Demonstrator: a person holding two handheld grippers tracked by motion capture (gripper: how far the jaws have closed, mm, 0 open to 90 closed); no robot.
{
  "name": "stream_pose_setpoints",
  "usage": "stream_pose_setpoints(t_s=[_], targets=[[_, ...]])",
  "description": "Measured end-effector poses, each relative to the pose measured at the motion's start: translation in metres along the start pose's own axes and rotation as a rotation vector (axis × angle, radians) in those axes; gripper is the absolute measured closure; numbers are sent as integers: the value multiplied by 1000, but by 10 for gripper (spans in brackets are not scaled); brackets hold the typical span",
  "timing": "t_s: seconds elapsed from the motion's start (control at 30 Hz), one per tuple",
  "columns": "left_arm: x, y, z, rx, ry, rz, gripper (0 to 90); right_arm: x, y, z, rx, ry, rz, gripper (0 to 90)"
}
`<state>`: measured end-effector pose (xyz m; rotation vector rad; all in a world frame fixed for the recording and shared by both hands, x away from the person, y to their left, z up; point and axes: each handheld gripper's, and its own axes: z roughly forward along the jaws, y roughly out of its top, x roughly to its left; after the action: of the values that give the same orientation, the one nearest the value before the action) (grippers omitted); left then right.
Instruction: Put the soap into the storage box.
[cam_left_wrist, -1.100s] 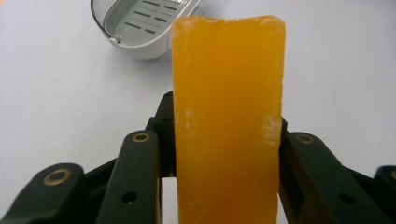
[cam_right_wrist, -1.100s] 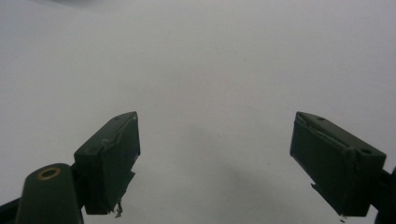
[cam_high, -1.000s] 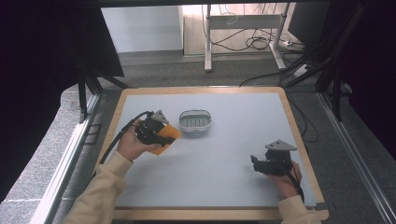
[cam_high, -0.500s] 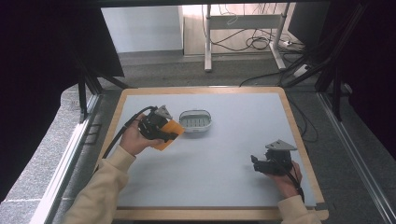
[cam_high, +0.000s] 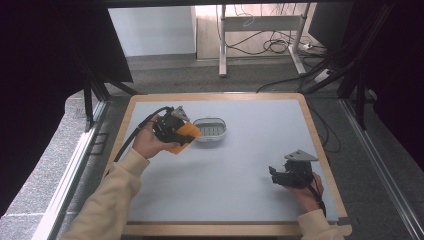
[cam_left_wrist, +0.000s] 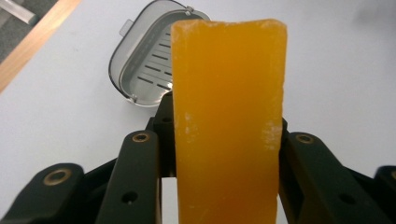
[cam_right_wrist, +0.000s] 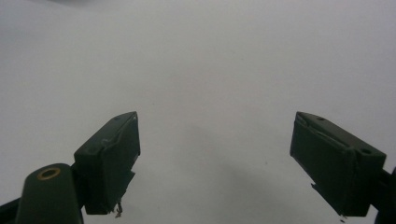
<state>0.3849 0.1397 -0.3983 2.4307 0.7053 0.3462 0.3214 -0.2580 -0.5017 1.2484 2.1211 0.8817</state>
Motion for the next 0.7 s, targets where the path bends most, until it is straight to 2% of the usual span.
stream_pose_setpoints(t_s=[0.7], targets=[[5, 21, 3, 10, 6, 56, 618, -1, -1, 0, -6, 1, -4, 162]])
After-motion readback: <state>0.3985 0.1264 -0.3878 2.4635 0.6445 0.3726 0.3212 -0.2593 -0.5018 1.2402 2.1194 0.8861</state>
